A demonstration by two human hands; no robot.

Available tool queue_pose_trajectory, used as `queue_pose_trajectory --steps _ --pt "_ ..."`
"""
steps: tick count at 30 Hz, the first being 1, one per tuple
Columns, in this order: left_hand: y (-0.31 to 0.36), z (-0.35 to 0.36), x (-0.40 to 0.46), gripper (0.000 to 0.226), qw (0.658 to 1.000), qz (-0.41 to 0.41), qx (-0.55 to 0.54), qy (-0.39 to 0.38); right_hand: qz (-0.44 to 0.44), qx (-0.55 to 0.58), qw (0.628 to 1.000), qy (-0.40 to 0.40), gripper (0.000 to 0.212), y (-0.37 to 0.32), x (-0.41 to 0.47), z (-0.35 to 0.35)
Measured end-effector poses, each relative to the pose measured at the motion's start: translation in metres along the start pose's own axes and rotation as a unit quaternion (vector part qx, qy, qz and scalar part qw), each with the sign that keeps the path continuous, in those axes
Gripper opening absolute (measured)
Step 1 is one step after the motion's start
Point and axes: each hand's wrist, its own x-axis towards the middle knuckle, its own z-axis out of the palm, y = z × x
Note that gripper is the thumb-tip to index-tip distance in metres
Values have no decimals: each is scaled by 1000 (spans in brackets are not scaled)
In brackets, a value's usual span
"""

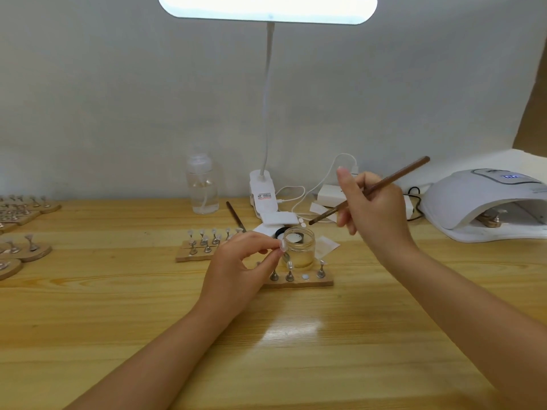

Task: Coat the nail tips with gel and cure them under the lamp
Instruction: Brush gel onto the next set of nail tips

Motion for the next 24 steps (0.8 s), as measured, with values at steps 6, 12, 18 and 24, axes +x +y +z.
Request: queue_pose_trajectory --steps 6,12,18,24 --pt "2 -1 1 15 1000 -14 5 4 -149 30 988 -38 22 3 -41 15" --pt "5 -1 1 20 1000 -12 10 18 -124 87 988 -36 33 5 -51 18" --pt "6 -1 1 22 1000 -20 16 15 -170 48 982 -69 40 9 -54 22" --pt "6 -1 1 18 999 -23 24 12 -173 55 982 -56 42 10 -53 22"
